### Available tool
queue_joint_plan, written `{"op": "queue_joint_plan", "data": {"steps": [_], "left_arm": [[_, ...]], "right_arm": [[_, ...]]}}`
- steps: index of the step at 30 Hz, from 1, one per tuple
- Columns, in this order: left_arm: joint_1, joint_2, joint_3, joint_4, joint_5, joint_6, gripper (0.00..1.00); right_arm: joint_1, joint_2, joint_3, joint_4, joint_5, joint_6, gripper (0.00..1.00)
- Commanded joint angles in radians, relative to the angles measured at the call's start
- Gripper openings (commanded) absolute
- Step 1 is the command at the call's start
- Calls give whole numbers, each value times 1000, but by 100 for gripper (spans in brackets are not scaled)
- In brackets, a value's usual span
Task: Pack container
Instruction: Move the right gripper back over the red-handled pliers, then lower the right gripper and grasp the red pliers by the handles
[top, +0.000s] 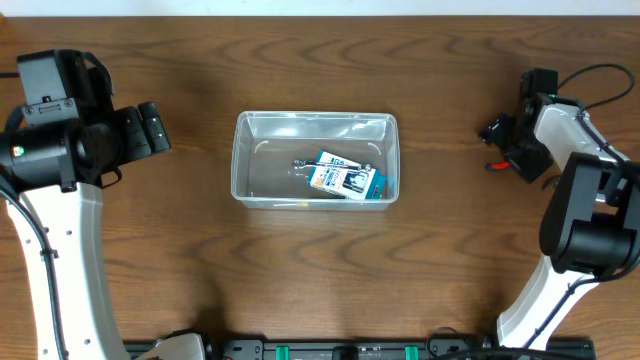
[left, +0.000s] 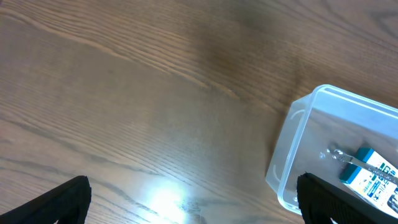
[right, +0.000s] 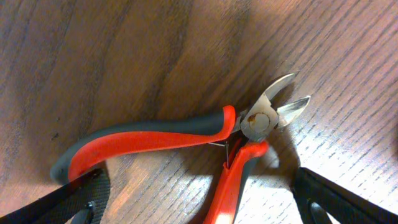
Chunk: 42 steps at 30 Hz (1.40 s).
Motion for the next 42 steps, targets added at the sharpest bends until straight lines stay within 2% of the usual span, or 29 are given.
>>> {"op": "queue_joint_plan", "data": {"steps": [1, 4, 8, 14, 18, 22, 26, 36, 38, 42], "left_arm": [[5, 4, -4, -3, -16, -1, 98], [5, 4, -4, -3, -16, -1, 98], [5, 4, -4, -3, -16, -1, 98], [5, 4, -4, -3, -16, -1, 98], [5, 4, -4, -3, -16, -1, 98], [5, 4, -4, -3, -16, -1, 98], [5, 4, -4, -3, -16, 0, 98], [5, 4, -4, -3, -16, 0, 98], [5, 4, -4, -3, -16, 0, 98], [5, 4, -4, -2, -16, 2, 98]], "right_arm": [[-5, 58, -67, -13, -24, -24, 95], [-5, 58, -80, -13, -40, -22, 89], [-4, 58, -94, -13, -42, -21, 69], [-4, 58, -98, -13, -42, -21, 47], [-3, 58, -98, -13, -42, -21, 44], [-4, 58, -98, -13, -42, -21, 30], [-4, 58, -98, -13, -42, -21, 21], [-4, 58, -98, -13, -53, -21, 10], [-4, 58, -98, -11, -58, -21, 1], [0, 55, -93, -13, -58, -22, 1]]}}
